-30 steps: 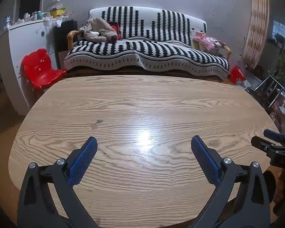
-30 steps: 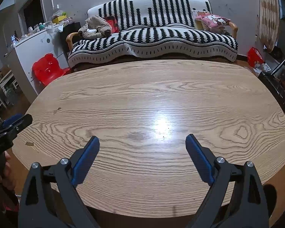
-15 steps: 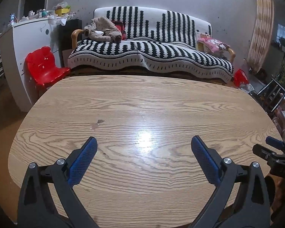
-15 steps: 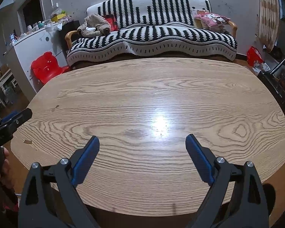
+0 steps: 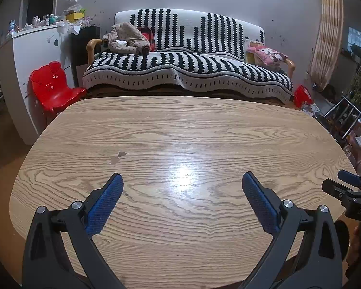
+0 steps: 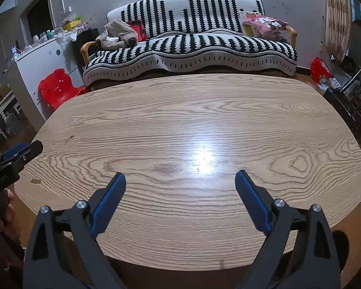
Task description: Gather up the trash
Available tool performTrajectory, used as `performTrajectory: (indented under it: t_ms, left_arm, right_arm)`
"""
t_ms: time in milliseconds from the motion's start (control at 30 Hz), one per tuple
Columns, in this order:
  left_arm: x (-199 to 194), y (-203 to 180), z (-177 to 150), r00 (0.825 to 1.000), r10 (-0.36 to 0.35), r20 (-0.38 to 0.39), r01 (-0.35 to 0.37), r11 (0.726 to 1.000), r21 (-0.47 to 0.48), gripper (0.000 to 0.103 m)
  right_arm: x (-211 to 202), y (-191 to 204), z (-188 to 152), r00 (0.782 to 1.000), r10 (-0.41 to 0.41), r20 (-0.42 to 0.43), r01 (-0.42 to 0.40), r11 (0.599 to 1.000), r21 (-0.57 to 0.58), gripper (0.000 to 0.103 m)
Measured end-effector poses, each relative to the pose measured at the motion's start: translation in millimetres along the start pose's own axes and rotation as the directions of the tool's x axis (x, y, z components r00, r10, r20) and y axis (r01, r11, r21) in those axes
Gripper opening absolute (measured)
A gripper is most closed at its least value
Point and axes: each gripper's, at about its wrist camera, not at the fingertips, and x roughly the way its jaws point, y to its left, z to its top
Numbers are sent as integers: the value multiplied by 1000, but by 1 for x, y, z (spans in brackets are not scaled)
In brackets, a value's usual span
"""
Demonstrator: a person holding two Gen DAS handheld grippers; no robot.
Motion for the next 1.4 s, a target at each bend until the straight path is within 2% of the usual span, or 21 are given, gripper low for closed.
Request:
performTrajectory:
  t_ms: [1400]
  left_arm:
    - [1, -5, -1, 1000, -2, -8, 2, 1000, 11, 96]
  right_arm:
    - [-4, -6, -2, 1000, -3, -2, 3, 1000, -3, 89]
